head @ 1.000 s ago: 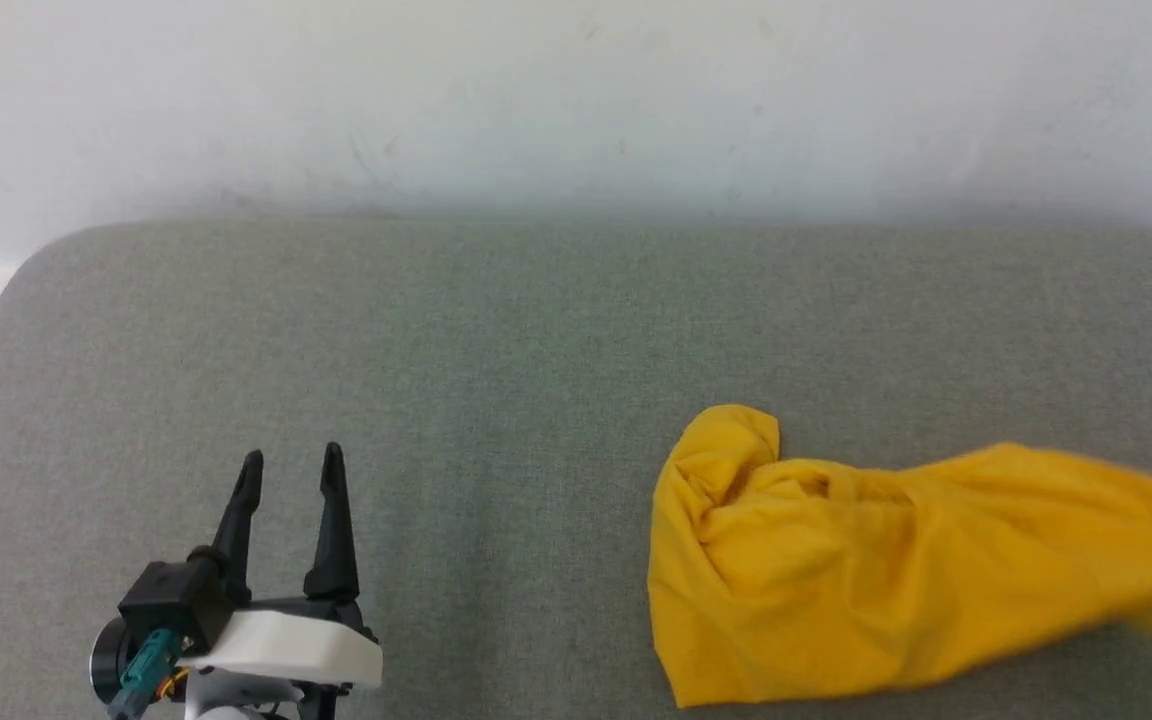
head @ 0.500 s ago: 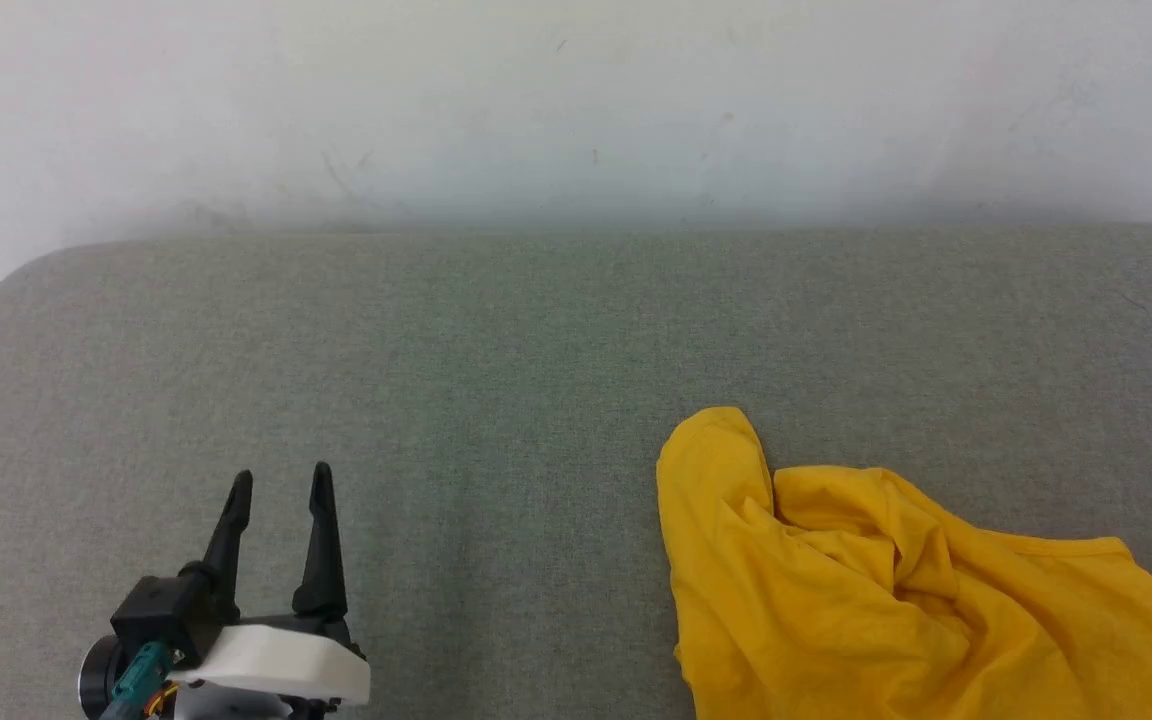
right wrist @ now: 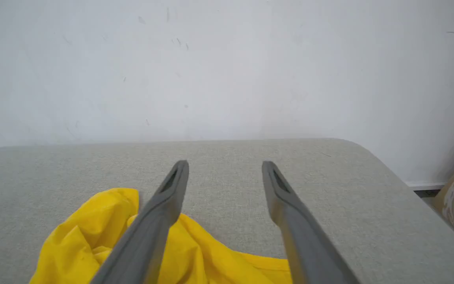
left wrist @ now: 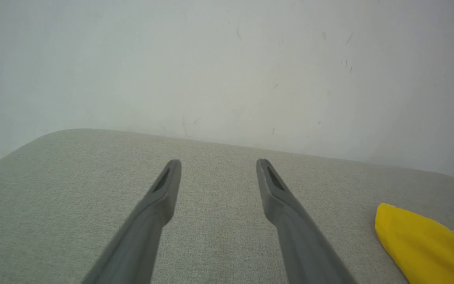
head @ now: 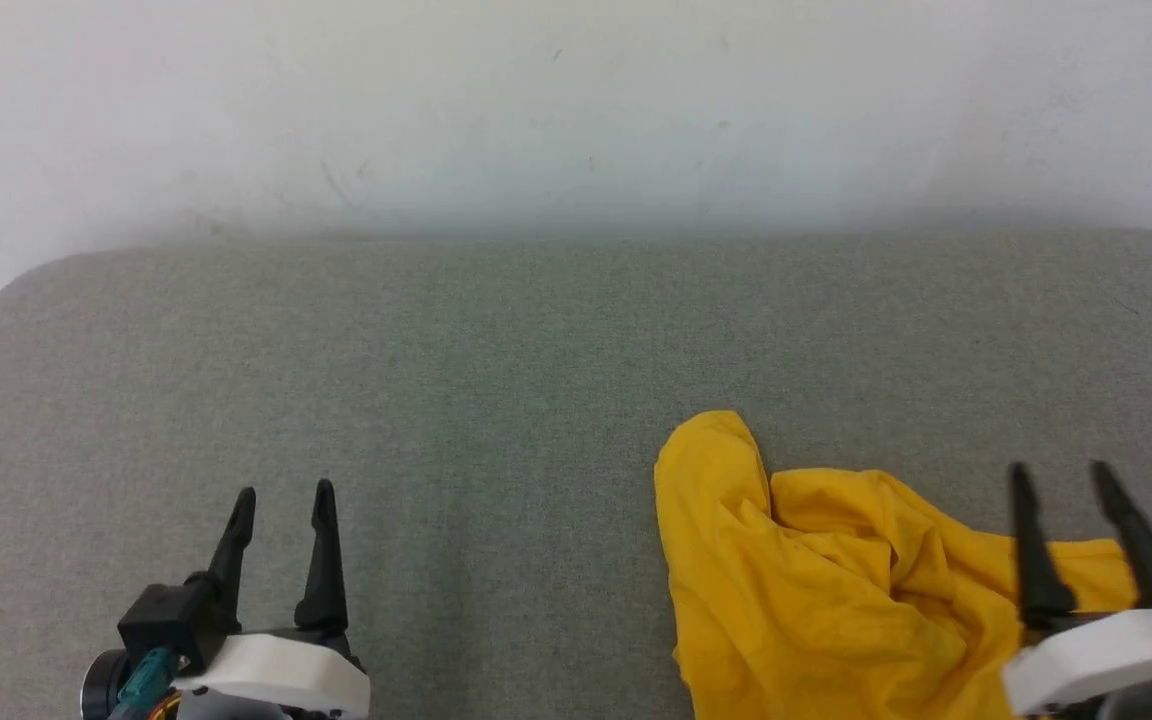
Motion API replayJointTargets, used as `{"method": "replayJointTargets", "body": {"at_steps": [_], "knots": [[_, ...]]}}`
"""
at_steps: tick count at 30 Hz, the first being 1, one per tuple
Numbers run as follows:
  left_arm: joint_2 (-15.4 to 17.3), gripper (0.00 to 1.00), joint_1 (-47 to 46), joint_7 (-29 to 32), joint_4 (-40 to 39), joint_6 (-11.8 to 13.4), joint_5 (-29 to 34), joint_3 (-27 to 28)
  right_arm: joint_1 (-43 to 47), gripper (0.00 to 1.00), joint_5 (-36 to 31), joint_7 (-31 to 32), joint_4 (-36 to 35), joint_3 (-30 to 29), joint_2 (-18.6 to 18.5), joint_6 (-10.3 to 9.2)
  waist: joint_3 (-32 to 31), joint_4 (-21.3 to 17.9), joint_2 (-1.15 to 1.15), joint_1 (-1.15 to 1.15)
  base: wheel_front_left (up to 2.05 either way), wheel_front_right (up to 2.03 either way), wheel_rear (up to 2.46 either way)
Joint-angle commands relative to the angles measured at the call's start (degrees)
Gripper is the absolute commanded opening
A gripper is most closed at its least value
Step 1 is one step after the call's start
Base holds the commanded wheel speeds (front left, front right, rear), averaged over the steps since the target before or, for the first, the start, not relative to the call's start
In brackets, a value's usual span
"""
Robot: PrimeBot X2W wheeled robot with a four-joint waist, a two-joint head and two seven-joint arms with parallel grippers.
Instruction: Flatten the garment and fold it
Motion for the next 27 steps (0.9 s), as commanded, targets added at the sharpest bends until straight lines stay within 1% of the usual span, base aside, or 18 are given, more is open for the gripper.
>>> {"method": "replayJointTargets", "body": {"at_steps": [1, 3, 6, 9, 13, 16, 20, 27], "knots": [[0.4, 1.0, 0.0, 0.0, 0.2, 0.4, -0.4, -0.1, -0.2, 1.0, -0.2, -0.4, -0.3, 0.6, 0.1, -0.05, 0.0, 0.1, 0.0, 0.0, 0.0, 0.0, 0.0], [0.3, 1.0, -0.1, 0.3, 0.4, 0.3, -0.5, -0.4, 0.3, 1.0, -0.6, -0.8, -0.3, 3.6, 0.1, -0.05, -0.1, 0.2, 0.0, 0.0, 0.0, 0.0, 0.0], [0.4, 1.0, -0.6, 0.9, 0.9, -0.2, -0.4, -1.5, 1.0, 1.0, -0.3, -1.1, -0.6, 6.5, 0.1, -0.05, -0.2, 0.3, 0.0, 0.0, 0.0, 0.0, 0.0], [-0.2, 1.0, -2.2, 2.8, 1.6, -1.9, 0.1, -4.8, 1.6, 1.0, -0.2, -1.2, -1.1, 7.5, 0.1, -0.05, -0.1, 0.4, 0.0, 0.0, 0.0, 0.0, 0.0], [-1.5, 1.0, -6.0, 8.0, 4.5, -5.4, 0.6, -12.4, 1.2, 1.0, 0.1, -0.9, -1.9, 7.8, 0.1, -0.05, 0.5, 0.2, 0.0, 0.0, 0.0, 0.0, 0.0], [-2.4, 1.0, -9.3, 13.6, 8.1, -7.2, 0.4, -19.9, 0.6, 1.0, 0.2, -0.7, -2.2, 8.0, 0.1, -0.05, 1.3, -0.4, 0.0, 0.0, 0.0, 0.0, 0.0], [-3.0, 1.0, -13.6, 22.2, 13.1, -7.9, -1.4, -28.5, 0.0, 1.0, 0.7, -0.6, -2.3, 7.8, 0.1, -0.05, 2.4, -1.6, 0.0, 0.0, 0.0, 0.0, 0.0], [-3.4, 1.0, -20.6, 31.7, 20.1, -8.1, -5.8, -37.8, -1.1, 1.0, 1.7, -0.6, -1.8, 7.9, 0.1, -0.05, 5.1, -4.5, 0.0, 0.0, 0.0, 0.0, 0.0]]}}
